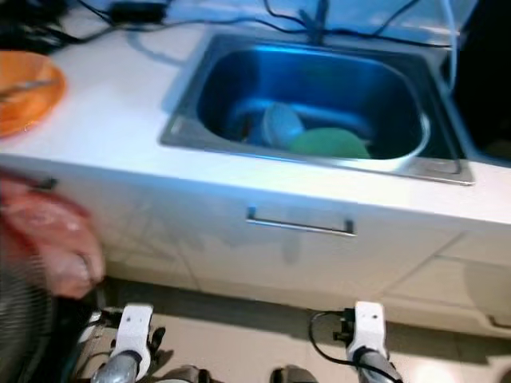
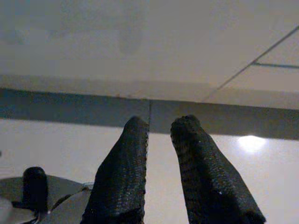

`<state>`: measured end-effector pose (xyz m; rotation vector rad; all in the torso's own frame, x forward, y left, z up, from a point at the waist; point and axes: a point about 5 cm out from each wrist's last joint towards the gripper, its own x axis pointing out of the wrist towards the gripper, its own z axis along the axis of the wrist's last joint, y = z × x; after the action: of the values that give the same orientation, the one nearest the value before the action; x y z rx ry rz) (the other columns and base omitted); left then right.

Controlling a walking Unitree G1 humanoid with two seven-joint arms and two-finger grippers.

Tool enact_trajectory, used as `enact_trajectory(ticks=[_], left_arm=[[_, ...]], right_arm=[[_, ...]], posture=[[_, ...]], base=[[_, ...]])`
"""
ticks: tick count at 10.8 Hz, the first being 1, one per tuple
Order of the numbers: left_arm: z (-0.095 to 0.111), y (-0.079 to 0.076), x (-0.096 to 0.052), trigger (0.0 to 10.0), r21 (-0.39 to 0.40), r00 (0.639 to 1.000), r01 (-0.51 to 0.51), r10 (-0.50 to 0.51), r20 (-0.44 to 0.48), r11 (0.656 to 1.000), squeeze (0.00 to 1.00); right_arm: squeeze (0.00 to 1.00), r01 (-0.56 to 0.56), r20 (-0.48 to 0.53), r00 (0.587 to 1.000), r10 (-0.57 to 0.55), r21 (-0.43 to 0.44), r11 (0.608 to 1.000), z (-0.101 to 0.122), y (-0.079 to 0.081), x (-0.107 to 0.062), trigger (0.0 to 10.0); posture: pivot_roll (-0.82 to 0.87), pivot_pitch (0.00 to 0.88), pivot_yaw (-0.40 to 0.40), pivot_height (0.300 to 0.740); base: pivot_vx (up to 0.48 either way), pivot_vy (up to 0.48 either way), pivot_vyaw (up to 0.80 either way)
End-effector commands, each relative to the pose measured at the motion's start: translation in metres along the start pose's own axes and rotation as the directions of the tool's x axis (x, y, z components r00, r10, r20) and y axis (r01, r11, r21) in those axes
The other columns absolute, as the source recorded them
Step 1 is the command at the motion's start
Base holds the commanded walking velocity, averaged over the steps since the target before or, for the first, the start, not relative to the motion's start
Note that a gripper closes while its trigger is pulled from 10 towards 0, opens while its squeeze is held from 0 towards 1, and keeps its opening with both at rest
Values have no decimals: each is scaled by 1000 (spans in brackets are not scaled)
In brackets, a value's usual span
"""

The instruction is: Kitchen organization

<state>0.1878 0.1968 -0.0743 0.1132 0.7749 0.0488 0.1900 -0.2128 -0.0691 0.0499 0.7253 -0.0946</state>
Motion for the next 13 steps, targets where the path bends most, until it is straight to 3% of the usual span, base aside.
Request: enact_trajectory(ticks=[1,9,13], left_arm=[[-10,-2,-3,10000,5,999,11,-10,-41,1000,0],[-11,-1,-3,10000,14,999,2,-1,-48,1000,0],[1,2,0,10000,8,1000,-19,19,14,1000,0]], right_arm=[[0,11,-20,1000,-11,-3,1000,-6,-5,-3,10000],[0,4,-15,1000,-4,-3,1000,-4,-5,-2,10000],[0,-1,-15,1000,1,2,1000,-4,-4,-2,10000]], posture=[[22,137,-3,740],[23,152,-7,740],[22,153,-7,740]], base=[[0,0,0],[0,0,0],[0,0,0]])
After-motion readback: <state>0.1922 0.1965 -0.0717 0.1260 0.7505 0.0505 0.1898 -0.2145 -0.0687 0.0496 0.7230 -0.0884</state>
